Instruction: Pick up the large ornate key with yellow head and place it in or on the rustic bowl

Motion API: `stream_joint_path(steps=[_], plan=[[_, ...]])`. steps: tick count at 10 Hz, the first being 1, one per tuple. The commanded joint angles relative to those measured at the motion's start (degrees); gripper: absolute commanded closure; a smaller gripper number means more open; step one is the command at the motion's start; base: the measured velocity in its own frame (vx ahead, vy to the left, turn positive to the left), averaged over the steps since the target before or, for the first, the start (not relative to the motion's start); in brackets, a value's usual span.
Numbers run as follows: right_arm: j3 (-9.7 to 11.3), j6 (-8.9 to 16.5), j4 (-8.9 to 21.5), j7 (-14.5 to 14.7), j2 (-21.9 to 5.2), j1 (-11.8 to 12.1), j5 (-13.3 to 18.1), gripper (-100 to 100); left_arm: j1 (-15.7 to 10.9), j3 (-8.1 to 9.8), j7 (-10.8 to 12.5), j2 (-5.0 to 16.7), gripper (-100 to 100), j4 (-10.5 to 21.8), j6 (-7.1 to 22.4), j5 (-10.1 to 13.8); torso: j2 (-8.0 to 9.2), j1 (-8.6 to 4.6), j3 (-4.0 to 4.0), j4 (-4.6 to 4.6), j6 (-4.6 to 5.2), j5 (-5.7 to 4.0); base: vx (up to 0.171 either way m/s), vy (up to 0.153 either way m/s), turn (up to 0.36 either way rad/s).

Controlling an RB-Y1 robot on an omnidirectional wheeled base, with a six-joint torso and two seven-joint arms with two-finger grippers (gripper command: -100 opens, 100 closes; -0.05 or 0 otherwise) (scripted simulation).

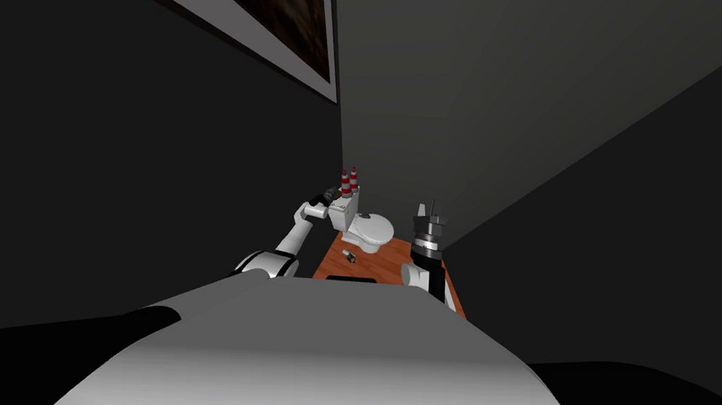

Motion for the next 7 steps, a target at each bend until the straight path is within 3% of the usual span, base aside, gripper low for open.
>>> stream_joint_path(steps=[1,7], plan=[[0.0,0.0,0.0,0.0,0.0,0.0,0.0,0,-2.9,0.42,-0.3,-0.2,-100,2.9,2.9,-0.2,0.00,0.00,0.00,0.00,0.00,0.00,0.009,-0.007,-0.022],[0.0,0.0,0.0,0.0,0.0,0.0,0.0,0,-9.2,1.18,-0.9,-0.2,-100,11.8,10.0,-0.1,-0.05,0.00,-0.02,0.00,0.01,0.00,0.016,-0.003,-0.014]])
